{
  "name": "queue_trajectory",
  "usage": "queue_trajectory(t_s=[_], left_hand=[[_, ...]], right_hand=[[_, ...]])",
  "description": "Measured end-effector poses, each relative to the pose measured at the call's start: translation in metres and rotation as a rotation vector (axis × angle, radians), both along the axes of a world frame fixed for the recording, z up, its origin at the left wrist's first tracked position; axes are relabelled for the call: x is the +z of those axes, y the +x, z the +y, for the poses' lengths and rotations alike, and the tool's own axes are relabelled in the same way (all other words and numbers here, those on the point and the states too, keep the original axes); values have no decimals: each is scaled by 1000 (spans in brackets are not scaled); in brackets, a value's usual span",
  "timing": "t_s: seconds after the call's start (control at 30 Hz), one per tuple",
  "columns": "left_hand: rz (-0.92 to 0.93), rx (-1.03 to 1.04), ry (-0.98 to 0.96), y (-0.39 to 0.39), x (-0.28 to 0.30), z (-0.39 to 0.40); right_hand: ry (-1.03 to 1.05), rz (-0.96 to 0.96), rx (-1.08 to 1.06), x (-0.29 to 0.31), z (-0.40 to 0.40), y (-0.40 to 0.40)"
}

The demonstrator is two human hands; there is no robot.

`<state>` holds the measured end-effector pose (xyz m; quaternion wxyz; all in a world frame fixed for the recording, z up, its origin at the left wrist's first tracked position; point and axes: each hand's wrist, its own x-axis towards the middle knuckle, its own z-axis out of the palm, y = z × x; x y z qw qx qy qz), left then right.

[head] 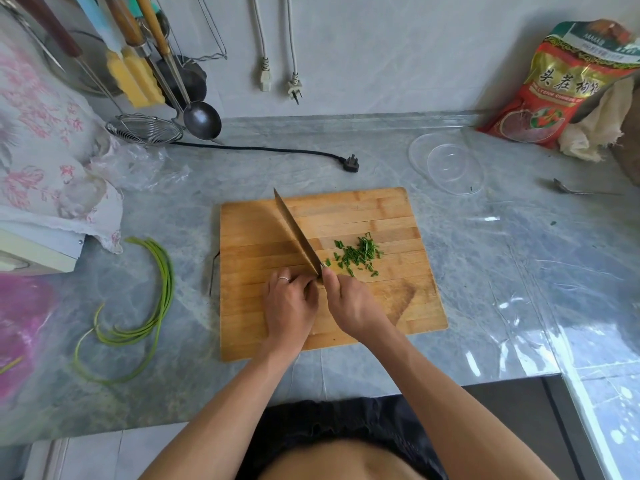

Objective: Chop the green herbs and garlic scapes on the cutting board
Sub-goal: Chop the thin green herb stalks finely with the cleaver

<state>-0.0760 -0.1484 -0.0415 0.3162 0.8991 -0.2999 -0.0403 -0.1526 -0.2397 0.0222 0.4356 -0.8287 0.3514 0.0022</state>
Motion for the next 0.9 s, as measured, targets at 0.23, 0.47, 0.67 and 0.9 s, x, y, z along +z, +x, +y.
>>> queue_trajectory(t_s=[0.23,0.47,0.67,0.9], left_hand=[[-20,14,-13,-1,-1,-1],[4,0,-19,-1,1,1],[12,-4,4,2,0,1],[0,-2,5,2,-1,6]], right_hand=[[47,-90,-42,-13,0,-3],[161,-170,-98,-16,-6,4],[245,-113,-106,-6,-10,-10],[241,-34,-140,1,2,-20]])
